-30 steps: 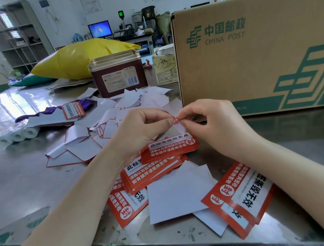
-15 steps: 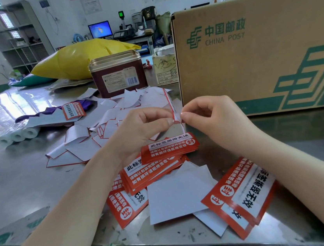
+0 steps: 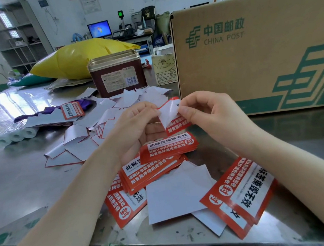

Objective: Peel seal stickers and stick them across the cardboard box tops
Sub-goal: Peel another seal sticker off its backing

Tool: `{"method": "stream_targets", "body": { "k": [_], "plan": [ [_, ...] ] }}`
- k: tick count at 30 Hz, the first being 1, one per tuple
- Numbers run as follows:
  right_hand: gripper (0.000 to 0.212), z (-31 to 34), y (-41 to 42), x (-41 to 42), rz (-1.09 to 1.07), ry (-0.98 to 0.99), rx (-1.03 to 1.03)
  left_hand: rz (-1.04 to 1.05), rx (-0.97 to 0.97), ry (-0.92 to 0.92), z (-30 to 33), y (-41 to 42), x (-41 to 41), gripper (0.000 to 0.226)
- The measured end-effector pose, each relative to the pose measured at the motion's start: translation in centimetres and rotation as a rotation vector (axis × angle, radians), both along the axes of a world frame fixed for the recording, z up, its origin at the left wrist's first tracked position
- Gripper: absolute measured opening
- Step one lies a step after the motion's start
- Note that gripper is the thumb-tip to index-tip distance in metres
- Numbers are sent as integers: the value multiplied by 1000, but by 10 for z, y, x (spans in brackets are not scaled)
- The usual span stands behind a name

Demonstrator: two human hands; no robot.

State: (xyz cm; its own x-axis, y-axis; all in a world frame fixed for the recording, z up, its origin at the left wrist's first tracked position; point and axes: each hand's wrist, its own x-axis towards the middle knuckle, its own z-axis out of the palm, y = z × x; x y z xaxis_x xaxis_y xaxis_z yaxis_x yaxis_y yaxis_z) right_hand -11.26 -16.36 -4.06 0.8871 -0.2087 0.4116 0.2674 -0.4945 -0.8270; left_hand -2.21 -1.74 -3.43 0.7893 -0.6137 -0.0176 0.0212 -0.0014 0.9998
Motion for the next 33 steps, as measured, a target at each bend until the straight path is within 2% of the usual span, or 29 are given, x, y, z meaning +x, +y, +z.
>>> {"method": "stream_targets", "body": {
  "k": [4, 7, 11, 18, 23, 33],
  "plan": [
    [8, 4, 0, 0, -9, -61, -20, 75, 27, 6, 1, 0, 2, 5],
    [10, 6, -1, -1, 16, -64, -1, 85, 35, 2, 1, 1, 1, 14],
    [13, 7, -1, -3, 53, -17, 68, 122, 148, -100, 0, 1, 0, 19],
    [20, 8, 0, -5, 7, 16, 40, 200, 307, -304, -2, -1, 0, 14],
    [26, 7, 0, -2, -60, -32, 12, 249, 366, -479, -7, -3, 3, 11],
    [30, 5, -1, 0, -86, -48, 11, 401, 398, -600, -7, -2, 6, 22]
  ]
}}
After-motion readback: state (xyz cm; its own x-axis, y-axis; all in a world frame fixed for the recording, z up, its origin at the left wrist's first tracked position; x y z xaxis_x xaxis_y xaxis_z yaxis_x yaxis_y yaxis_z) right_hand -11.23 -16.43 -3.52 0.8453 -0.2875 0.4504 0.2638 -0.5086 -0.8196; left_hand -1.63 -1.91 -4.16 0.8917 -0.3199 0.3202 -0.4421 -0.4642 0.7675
